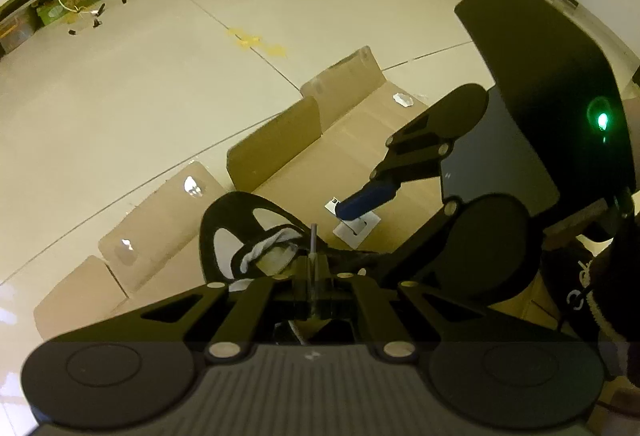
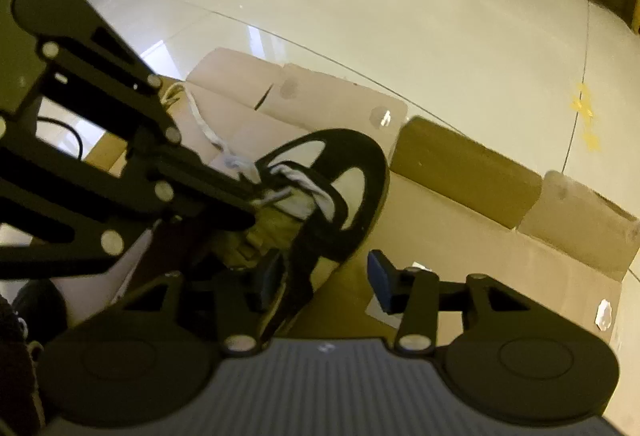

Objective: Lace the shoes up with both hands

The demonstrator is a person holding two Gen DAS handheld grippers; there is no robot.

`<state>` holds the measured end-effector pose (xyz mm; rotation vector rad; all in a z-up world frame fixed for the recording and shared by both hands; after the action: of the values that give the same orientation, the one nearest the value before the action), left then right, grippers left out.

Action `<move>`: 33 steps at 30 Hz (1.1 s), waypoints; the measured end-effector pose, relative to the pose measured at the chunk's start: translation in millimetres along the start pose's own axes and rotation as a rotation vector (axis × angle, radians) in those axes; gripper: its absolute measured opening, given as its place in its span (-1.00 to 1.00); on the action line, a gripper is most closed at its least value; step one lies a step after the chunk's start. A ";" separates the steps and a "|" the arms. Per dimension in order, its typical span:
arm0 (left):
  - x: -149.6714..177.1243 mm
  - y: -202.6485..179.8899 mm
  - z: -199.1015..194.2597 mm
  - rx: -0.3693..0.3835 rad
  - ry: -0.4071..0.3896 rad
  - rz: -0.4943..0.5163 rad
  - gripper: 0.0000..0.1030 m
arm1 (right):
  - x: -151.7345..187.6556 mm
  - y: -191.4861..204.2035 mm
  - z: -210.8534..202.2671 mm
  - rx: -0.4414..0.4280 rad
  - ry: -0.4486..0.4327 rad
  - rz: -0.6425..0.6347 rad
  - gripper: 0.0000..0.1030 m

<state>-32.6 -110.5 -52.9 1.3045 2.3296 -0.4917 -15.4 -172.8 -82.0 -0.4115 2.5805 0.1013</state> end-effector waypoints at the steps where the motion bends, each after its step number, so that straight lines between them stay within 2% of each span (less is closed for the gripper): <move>1: 0.4 0.4 0.7 -0.001 0.002 -0.001 -0.99 | 0.6 -0.3 0.1 0.000 0.000 0.002 0.01; 33: 13.1 8.0 14.4 0.003 0.031 -0.027 -0.99 | 5.3 -11.0 4.3 -0.037 -0.001 0.041 0.07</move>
<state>-29.2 -104.3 -72.8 1.2928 2.3757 -0.4869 -14.2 -184.1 -88.3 -0.3726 2.5903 0.1638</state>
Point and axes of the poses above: each gripper's, at about its wrist camera, not at the fingertips, and z roughly the way its jaws point, y to its left, x to its underside, the point moved 7 cm from there along z, roughly the way its jaws point, and after that the axes turned 4 degrees about x, right-handed, at the moved point
